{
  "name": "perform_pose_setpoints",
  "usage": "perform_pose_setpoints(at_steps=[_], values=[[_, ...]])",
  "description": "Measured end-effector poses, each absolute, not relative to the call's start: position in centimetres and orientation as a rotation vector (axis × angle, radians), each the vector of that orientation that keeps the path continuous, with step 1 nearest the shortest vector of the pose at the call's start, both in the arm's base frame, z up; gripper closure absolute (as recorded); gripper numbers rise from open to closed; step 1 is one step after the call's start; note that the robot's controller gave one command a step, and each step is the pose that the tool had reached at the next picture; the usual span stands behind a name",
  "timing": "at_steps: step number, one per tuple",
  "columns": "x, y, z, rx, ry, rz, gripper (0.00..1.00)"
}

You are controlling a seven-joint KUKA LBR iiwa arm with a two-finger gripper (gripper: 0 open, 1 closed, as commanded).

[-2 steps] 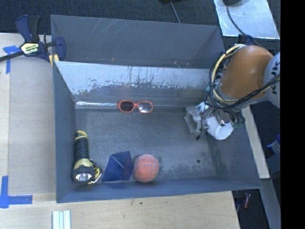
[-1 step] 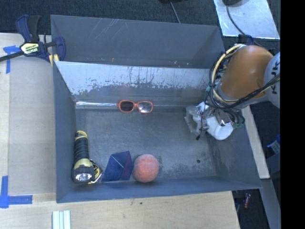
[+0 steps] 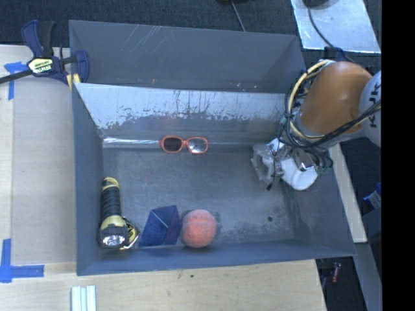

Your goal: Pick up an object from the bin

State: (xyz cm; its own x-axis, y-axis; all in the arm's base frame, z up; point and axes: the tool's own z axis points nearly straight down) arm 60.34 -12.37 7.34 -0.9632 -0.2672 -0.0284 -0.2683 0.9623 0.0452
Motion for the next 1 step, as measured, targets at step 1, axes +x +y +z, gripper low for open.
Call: perform_pose_setpoints(at_steps=[1], values=[[60.34, -12.38, 7.35, -0.421, 3.090, 0.076, 1.00]])
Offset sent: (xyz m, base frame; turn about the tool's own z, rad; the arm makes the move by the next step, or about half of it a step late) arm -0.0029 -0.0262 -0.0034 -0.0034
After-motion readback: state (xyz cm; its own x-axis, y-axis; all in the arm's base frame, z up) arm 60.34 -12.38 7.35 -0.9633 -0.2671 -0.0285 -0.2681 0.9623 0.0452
